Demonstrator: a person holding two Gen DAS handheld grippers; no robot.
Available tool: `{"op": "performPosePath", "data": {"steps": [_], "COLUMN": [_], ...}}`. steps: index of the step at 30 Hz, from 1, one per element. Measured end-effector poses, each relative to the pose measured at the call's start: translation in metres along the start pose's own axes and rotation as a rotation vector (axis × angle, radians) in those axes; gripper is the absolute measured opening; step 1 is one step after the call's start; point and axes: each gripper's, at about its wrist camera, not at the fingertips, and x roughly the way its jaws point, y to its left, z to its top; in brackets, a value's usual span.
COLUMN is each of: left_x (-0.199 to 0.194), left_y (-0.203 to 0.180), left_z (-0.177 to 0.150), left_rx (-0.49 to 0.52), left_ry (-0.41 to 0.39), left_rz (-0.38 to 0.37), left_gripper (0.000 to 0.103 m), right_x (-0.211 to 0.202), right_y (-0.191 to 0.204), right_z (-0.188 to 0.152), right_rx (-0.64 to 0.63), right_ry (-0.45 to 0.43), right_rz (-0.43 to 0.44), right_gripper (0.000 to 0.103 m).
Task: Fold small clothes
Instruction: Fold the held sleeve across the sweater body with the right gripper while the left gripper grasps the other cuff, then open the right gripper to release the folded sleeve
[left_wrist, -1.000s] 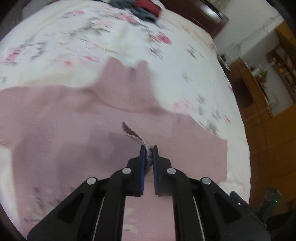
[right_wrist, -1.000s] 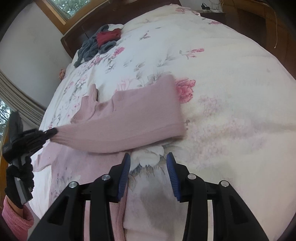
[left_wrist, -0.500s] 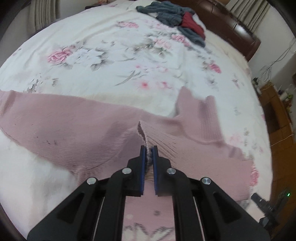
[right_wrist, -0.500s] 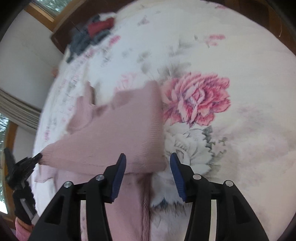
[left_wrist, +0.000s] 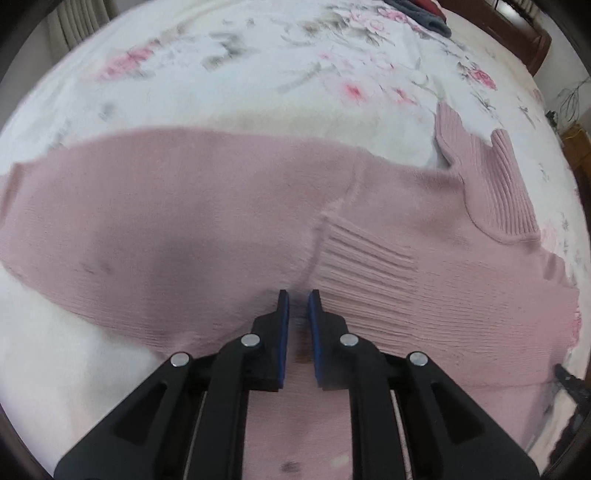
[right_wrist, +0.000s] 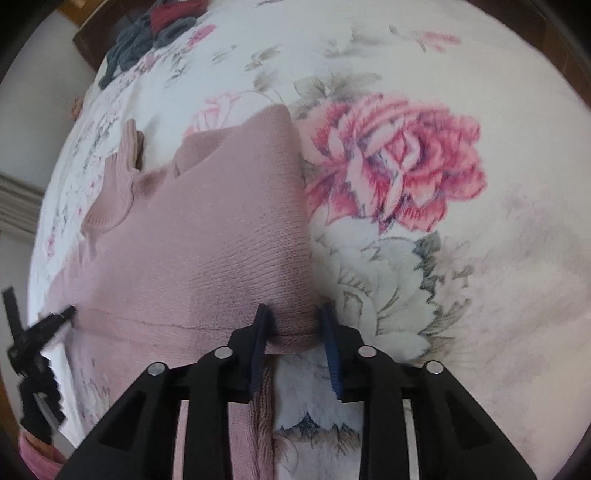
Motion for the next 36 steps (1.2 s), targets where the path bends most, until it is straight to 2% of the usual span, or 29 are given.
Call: {"op": "performPosePath", "data": {"steps": [2, 5, 8, 10, 13, 15, 17, 22, 30, 36], "left_x": [-0.020, -0.046, -0.047, -0.037, -0.015, -0.001, 0.011, 0.020, 0.025, 0.020], "left_y": [0.005, -0.004, -0.032, -0.049, -0.067, -0.070, -0.070, -0.076, -0.074, -0.066], "left_z": [0.004, 0.006, 0.001, -0.005, -0.017, -0.022, -0.025, -0.031, -0.033, -0.028], "left_rx": [-0.003, 0.014, 0.061, 0.088, 0.128, 0.133, 0.137, 0.211, 0.214, 0.198], "left_ry": [-0.045, -0.102, -0.079, -0.051, -0.012, 0.014, 0.030, 0.011, 0.004, 0.021], "left_rz": [-0.027, -0.086, -0.139, -0.163, -0.133, -0.118, -0.091, -0.052, -0.059, -0.081], "left_gripper": [0.015, 0.031, 0.034, 0.034, 0.034, 0.034, 0.034, 0.034, 0.035, 0.034], "right_x": [-0.017, -0.040, -0.038, -0.027, -0.005, 0.010, 0.023, 0.037, 0.046, 0.044], "right_y": [0.015, 0.040, 0.070, 0.084, 0.094, 0.094, 0.090, 0.087, 0.087, 0.098], "right_z": [0.001, -0.002, -0.005, -0.009, -0.016, -0.018, -0.024, -0.026, -0.026, -0.020], "right_rx": [-0.043, -0.101, -0.136, -0.160, -0.168, -0.156, -0.154, -0.147, -0.120, -0.124], "right_ry": [-0.046, -0.087, -0.056, -0.039, -0.010, 0.012, 0.023, 0.014, 0.002, 0.020], "right_rz": [-0.042, 0.002, 0.065, 0.074, 0.035, 0.032, -0.006, -0.012, -0.017, -0.059], "right_gripper": [0.035, 0.036, 0.036, 0.036, 0.037, 0.037, 0.037, 0.037, 0.038, 0.038]}}
